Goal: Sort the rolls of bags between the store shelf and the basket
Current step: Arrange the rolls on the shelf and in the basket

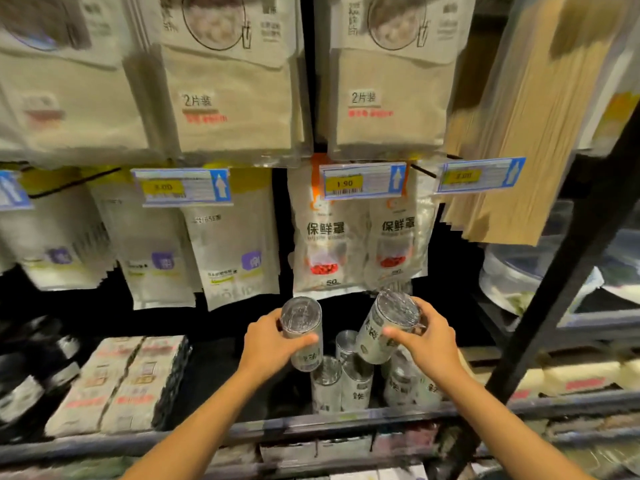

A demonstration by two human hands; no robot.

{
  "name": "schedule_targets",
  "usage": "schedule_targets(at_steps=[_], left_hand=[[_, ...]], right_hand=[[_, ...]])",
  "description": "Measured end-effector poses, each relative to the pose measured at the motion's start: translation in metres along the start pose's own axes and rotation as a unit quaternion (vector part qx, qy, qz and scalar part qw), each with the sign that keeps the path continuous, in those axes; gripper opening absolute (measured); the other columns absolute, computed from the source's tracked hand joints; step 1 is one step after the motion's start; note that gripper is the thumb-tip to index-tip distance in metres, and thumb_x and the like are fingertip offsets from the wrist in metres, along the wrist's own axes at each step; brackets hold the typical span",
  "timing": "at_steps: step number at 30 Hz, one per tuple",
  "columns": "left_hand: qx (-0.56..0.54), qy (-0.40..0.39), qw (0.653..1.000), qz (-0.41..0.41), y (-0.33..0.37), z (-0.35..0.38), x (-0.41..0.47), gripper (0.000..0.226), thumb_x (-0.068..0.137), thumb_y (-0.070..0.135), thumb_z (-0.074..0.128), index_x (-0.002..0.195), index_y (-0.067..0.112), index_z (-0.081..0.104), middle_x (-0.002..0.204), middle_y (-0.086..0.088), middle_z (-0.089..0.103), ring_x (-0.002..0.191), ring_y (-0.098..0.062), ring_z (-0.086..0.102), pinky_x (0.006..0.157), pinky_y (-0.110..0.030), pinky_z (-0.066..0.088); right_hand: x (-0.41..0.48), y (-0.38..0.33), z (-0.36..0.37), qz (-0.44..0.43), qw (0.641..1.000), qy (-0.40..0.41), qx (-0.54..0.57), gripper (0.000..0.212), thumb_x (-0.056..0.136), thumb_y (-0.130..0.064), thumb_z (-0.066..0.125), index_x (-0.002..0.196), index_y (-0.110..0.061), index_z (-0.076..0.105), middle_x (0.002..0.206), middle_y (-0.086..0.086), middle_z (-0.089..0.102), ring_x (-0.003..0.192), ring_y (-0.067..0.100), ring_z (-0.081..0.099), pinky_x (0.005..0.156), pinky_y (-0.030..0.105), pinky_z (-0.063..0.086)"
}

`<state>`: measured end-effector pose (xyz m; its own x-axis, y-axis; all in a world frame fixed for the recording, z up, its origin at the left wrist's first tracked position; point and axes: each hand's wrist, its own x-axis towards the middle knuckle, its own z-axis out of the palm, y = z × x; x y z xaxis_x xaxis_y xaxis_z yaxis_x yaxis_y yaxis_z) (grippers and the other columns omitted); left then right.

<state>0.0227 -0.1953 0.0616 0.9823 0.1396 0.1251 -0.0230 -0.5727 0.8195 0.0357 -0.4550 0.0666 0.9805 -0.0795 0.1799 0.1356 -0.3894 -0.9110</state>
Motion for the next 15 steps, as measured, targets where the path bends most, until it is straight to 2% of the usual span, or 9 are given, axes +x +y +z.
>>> schedule_targets(at_steps=[1, 2, 4, 5, 7, 10, 13, 15], left_hand=[[-0.011, 0.001, 1.000, -0.003, -0.006, 0.004, 0.006, 0.047, 0.062, 0.037, 0.086, 0.103, 0.029, 0.064, 0.090, 0.015, 0.067, 0.086, 0.001, 0.063, 0.075, -0.015, 0.050], [-0.023, 0.002, 1.000, -0.004, -0.011, 0.008, 0.011, 0.047, 0.063, 0.034, 0.086, 0.104, 0.029, 0.064, 0.090, 0.016, 0.067, 0.086, 0.003, 0.062, 0.076, -0.014, 0.050], [-0.039, 0.005, 0.999, -0.009, -0.024, 0.018, 0.020, 0.051, 0.063, 0.027, 0.087, 0.109, 0.027, 0.063, 0.090, 0.018, 0.066, 0.084, 0.006, 0.061, 0.073, -0.006, 0.048], [-0.044, 0.005, 0.999, -0.013, -0.031, 0.023, 0.025, 0.054, 0.063, 0.025, 0.087, 0.111, 0.025, 0.063, 0.091, 0.017, 0.066, 0.084, 0.006, 0.061, 0.071, -0.003, 0.046], [-0.047, 0.006, 0.999, -0.020, -0.044, 0.032, 0.034, 0.059, 0.062, 0.023, 0.088, 0.115, 0.023, 0.063, 0.094, 0.015, 0.067, 0.087, 0.007, 0.061, 0.071, -0.001, 0.043], [-0.048, 0.003, 0.998, -0.039, -0.060, 0.043, 0.046, 0.058, 0.062, 0.022, 0.088, 0.114, 0.025, 0.062, 0.094, 0.017, 0.067, 0.087, 0.010, 0.060, 0.072, 0.000, 0.042], [-0.044, -0.002, 0.998, -0.054, -0.070, 0.055, 0.059, 0.057, 0.063, 0.022, 0.087, 0.111, 0.032, 0.059, 0.094, 0.020, 0.065, 0.087, 0.011, 0.061, 0.076, -0.001, 0.044], [-0.039, -0.005, 0.997, -0.060, -0.076, 0.064, 0.068, 0.056, 0.063, 0.024, 0.087, 0.108, 0.037, 0.057, 0.094, 0.022, 0.065, 0.088, 0.015, 0.060, 0.079, -0.004, 0.045]], right_hand=[[0.006, 0.002, 0.003, 0.002, 1.000, 0.008, -0.007, 0.070, 0.070, -0.020, 0.082, 0.131, -0.011, 0.051, 0.110, -0.001, 0.065, 0.096, 0.010, 0.062, 0.077, 0.011, 0.043], [0.012, 0.007, 0.006, 0.002, 1.000, 0.020, -0.014, 0.069, 0.070, -0.019, 0.083, 0.130, -0.009, 0.050, 0.107, -0.003, 0.064, 0.092, 0.008, 0.062, 0.074, 0.006, 0.041], [0.025, 0.019, 0.010, -0.006, 0.998, 0.044, -0.036, 0.063, 0.069, -0.013, 0.083, 0.125, -0.008, 0.053, 0.091, -0.010, 0.061, 0.080, 0.004, 0.061, 0.066, -0.001, 0.039], [0.031, 0.025, 0.013, -0.013, 0.998, 0.051, -0.045, 0.063, 0.068, -0.011, 0.083, 0.124, -0.007, 0.054, 0.088, -0.009, 0.061, 0.078, 0.010, 0.062, 0.064, -0.001, 0.039], [0.046, 0.040, 0.020, -0.019, 0.997, 0.050, -0.054, 0.065, 0.067, -0.014, 0.084, 0.125, -0.008, 0.055, 0.093, -0.002, 0.064, 0.079, 0.018, 0.063, 0.068, 0.006, 0.042], [0.071, 0.061, 0.033, -0.009, 0.997, 0.045, -0.067, 0.064, 0.066, -0.013, 0.085, 0.122, -0.004, 0.056, 0.094, -0.002, 0.061, 0.082, 0.016, 0.059, 0.075, 0.025, 0.046], [0.093, 0.077, 0.046, 0.005, 0.999, -0.001, -0.048, 0.074, 0.066, -0.011, 0.085, 0.131, -0.006, 0.051, 0.103, 0.003, 0.064, 0.093, 0.019, 0.064, 0.085, 0.036, 0.054], [0.106, 0.088, 0.053, 0.011, 0.998, -0.034, -0.048, 0.078, 0.067, -0.010, 0.084, 0.136, -0.009, 0.046, 0.111, 0.005, 0.065, 0.100, 0.020, 0.064, 0.091, 0.038, 0.052]])
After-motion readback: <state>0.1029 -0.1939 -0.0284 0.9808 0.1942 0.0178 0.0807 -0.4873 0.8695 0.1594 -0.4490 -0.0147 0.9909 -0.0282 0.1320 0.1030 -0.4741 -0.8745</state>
